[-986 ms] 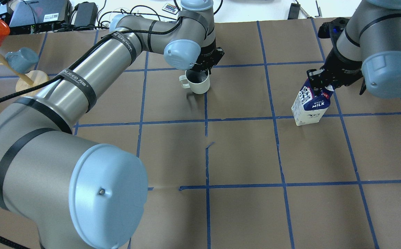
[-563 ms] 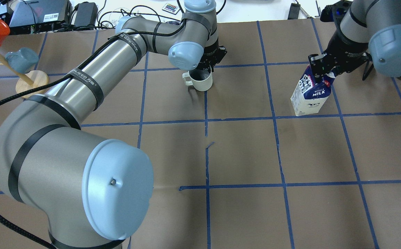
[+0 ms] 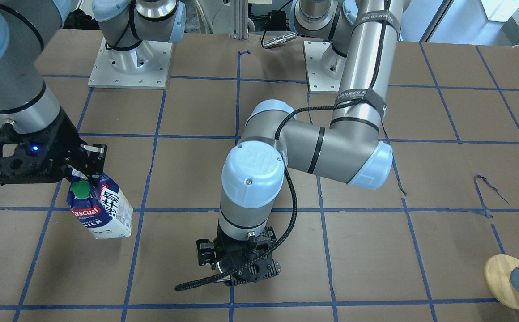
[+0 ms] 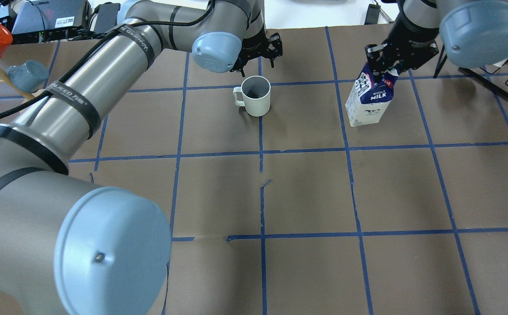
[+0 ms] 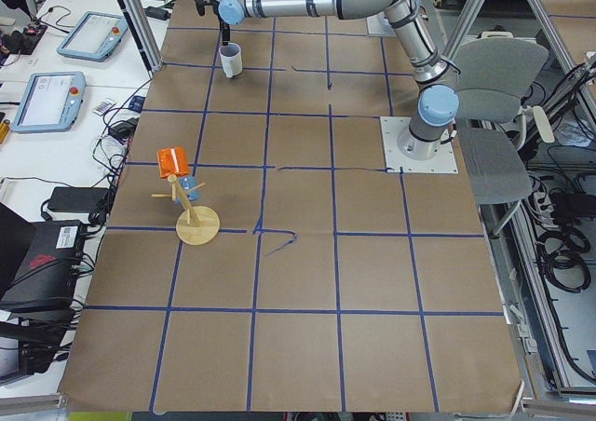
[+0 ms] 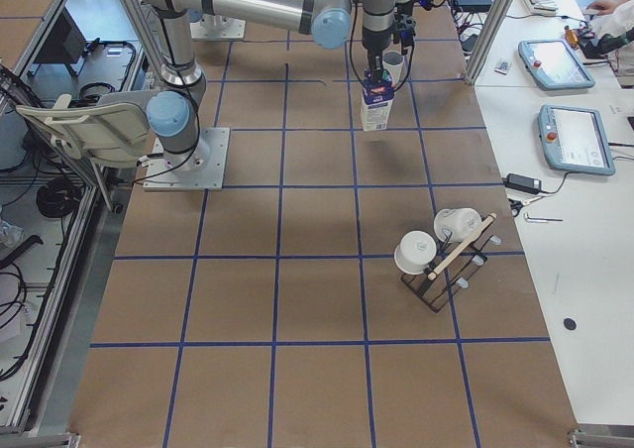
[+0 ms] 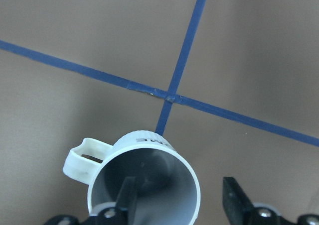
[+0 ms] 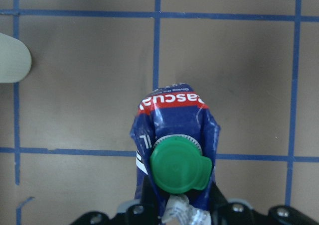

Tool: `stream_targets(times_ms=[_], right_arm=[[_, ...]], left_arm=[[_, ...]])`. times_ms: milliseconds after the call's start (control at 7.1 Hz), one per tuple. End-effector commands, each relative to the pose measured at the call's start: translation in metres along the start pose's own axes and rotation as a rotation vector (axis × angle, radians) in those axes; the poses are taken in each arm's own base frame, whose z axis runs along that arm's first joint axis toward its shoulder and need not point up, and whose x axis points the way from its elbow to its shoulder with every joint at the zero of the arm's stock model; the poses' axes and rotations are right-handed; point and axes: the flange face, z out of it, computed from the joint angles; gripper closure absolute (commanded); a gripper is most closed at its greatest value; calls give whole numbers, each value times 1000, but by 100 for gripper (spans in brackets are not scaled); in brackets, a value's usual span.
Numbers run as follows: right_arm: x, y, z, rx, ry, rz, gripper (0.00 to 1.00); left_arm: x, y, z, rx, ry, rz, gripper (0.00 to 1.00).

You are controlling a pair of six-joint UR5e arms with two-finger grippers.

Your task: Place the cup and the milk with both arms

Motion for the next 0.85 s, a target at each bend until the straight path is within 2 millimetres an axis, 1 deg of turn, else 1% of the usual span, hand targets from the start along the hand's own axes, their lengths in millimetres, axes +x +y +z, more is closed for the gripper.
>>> stream_targets(times_ms=[0, 141, 423, 563, 704], right_arm=[[-64, -46, 15, 16, -22, 32, 83], [-82, -54, 34, -2, -26, 71, 83], [-115, -61, 57, 20, -75, 133, 83], [-134, -64, 71, 37, -80, 119, 82], [-143, -65, 82, 32, -82, 146, 82]], left_arm=[[-66, 23, -73, -85, -37, 147, 0], [-102, 44, -101, -107, -43, 212, 0], [-157, 101, -133, -134, -47, 267, 0], [-177, 122, -147, -122, -51, 253, 0], [-185, 143, -174, -118, -78, 268, 0]])
